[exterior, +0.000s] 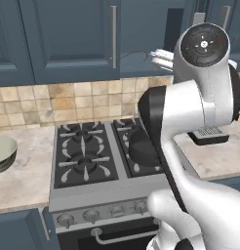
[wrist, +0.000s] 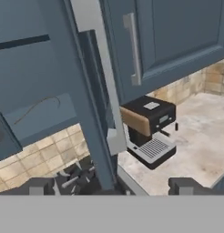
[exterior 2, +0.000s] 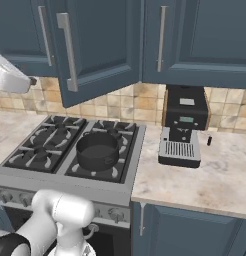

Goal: Open the cabinet and move the ladle to the pot. Then close the cabinet.

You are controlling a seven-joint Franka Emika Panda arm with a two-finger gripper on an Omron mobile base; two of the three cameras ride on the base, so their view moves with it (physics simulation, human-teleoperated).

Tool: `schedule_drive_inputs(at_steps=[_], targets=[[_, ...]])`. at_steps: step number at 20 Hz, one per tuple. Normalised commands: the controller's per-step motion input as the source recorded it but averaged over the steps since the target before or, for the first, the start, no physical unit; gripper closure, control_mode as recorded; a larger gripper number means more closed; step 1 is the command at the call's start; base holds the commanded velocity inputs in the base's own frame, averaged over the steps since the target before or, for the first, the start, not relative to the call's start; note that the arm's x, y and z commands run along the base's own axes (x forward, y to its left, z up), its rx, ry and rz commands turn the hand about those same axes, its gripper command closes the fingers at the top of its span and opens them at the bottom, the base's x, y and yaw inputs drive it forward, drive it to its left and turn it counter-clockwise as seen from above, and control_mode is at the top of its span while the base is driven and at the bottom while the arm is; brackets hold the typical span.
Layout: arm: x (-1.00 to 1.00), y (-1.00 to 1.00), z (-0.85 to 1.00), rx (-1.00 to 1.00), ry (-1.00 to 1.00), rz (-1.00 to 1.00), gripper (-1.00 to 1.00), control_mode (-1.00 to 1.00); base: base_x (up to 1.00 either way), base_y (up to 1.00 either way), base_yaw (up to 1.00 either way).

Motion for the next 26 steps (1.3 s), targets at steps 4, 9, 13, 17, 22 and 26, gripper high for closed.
schedule_drive_inputs(at_steps=[4, 9, 13, 17, 22, 26], targets=[[-0.73, 1.0, 0.0, -0.09, 0.0, 0.02, -1.0, -1.0, 0.0, 0.0, 0.0], [0.01, 0.87, 0.0, -0.04, 0.01, 0.01, -1.0, -1.0, 0.0, 0.0, 0.0], [0.79, 0.37, 0.0, -0.01, 0.01, -0.06, -1.0, -1.0, 0.0, 0.0, 0.0], [0.81, 0.04, 0.0, 0.0, 0.0, -0.11, -1.0, -1.0, 0.0, 0.0, 0.0], [0.46, -0.2, 0.0, -0.01, 0.0, -0.11, -1.0, -1.0, 0.0, 0.0, 0.0], [0.21, -0.42, 0.0, -0.02, 0.0, -0.09, -1.0, -1.0, 0.0, 0.0, 0.0]])
